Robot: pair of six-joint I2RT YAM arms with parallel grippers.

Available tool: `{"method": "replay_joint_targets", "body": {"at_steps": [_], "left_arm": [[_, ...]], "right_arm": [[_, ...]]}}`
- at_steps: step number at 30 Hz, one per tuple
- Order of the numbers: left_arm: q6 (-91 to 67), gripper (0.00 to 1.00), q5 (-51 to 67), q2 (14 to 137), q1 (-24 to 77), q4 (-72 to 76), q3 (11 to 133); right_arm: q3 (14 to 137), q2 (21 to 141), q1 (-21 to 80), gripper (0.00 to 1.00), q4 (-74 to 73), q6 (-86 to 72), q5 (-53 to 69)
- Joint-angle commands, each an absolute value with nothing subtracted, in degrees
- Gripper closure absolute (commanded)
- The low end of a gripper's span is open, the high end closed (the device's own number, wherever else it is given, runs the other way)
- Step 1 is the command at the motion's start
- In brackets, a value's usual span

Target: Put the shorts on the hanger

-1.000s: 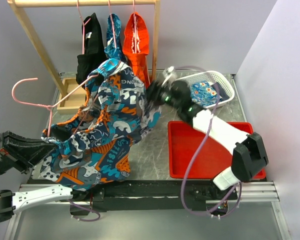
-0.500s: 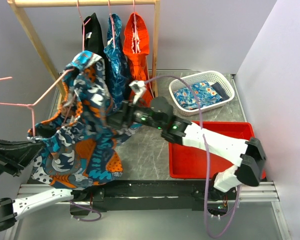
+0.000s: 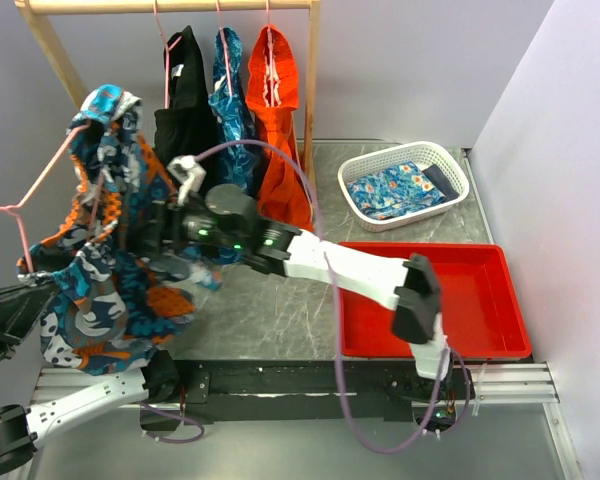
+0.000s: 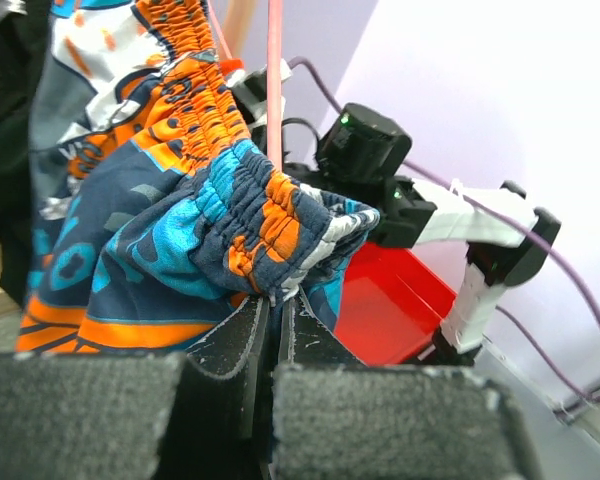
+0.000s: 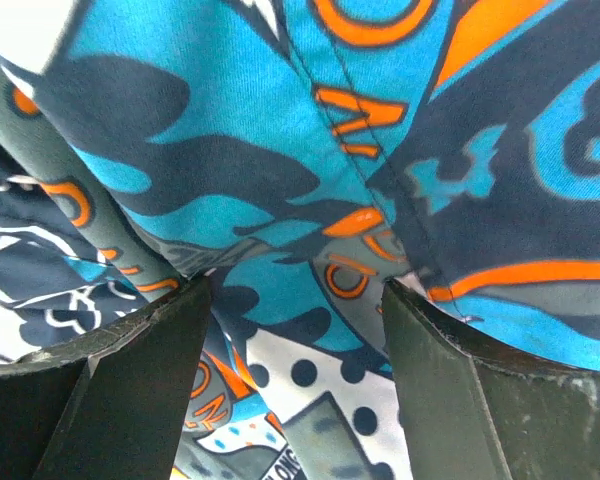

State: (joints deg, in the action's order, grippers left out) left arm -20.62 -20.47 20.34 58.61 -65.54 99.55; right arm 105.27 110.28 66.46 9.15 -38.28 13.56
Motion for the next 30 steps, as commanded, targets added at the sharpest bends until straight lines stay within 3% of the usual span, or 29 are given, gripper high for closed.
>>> {"method": "replay_joint_targets", "body": {"at_steps": [1,5,19,30], "left_arm": [[-19.25,0.99,-22.32,19.86,57.13,-63.19,102.04],[-18.99,0.99,-23.46,20.13,56.34,-64.16,103.71],[-16.7,0.99,-30.05,19.95,52.74,-61.88,103.8],[-15.82,0.99,-42.61,23.02,52.12,-60.03,93.97]], "right_arm": [[117.31,117.75,68.2,0.24,4.67,-38.23,15.46],[125.23,122.86,68.91,0.24,3.16,-38.93,15.03],[127.97,125.6,69.43,0.24,0.54,-39.2,10.83],[111.55,113.57,69.43,0.23,-4.92,-34.81,-7.02]]}}
